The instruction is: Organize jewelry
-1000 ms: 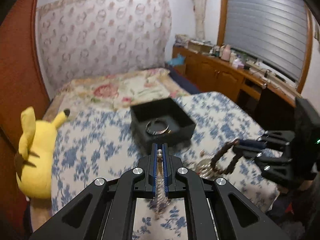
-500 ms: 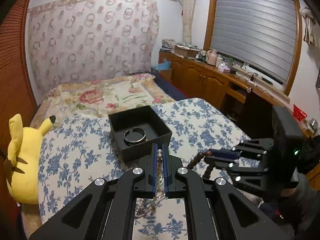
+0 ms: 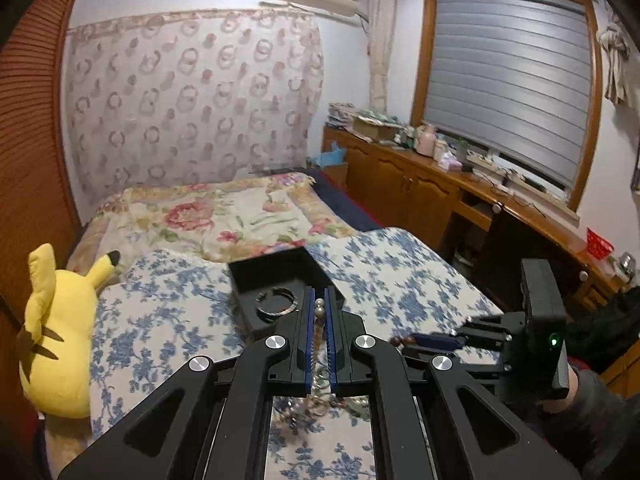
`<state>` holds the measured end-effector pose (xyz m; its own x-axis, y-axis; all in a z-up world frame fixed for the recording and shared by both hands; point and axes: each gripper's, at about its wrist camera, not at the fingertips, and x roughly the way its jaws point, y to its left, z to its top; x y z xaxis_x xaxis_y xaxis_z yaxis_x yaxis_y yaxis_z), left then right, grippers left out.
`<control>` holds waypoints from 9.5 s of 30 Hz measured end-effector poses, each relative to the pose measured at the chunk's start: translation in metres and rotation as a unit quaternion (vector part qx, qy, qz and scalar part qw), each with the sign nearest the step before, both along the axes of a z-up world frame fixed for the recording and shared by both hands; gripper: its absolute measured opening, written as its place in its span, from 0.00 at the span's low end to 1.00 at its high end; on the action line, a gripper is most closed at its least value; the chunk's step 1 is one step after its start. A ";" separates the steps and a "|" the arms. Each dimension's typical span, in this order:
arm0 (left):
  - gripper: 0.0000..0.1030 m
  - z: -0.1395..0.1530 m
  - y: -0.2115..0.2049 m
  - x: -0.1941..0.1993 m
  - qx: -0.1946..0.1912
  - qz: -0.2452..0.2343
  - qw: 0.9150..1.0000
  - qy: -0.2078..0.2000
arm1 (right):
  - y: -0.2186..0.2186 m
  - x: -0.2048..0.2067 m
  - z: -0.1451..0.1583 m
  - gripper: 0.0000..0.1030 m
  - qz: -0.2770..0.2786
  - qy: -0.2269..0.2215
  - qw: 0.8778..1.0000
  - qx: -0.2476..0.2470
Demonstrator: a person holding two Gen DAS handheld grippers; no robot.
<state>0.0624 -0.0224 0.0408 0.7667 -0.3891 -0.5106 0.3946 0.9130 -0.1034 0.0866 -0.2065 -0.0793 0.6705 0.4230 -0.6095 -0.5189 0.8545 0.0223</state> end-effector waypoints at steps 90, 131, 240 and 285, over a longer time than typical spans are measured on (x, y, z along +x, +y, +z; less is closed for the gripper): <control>0.04 0.049 0.009 0.057 -0.022 0.012 0.998 -0.049 | -0.022 0.030 -0.059 0.06 -0.002 0.118 0.993 0.033; 0.04 0.038 -0.007 0.139 -0.035 -0.008 0.999 -0.019 | 0.000 0.065 0.070 0.14 0.021 -0.023 1.000 -0.004; 0.60 -0.146 0.010 0.046 0.081 0.057 0.983 0.155 | -0.002 0.066 -0.004 0.08 0.031 0.045 0.998 0.016; 0.59 -0.053 -0.021 0.147 0.056 0.042 0.996 0.054 | 0.023 0.169 -0.003 0.11 0.031 0.041 0.999 0.011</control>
<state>0.2096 -0.0429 -0.0122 0.7328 -0.2621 -0.6279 0.3085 0.9505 -0.0367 0.2554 -0.1835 -0.0824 0.5906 0.4762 -0.6516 -0.5664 0.8197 0.0856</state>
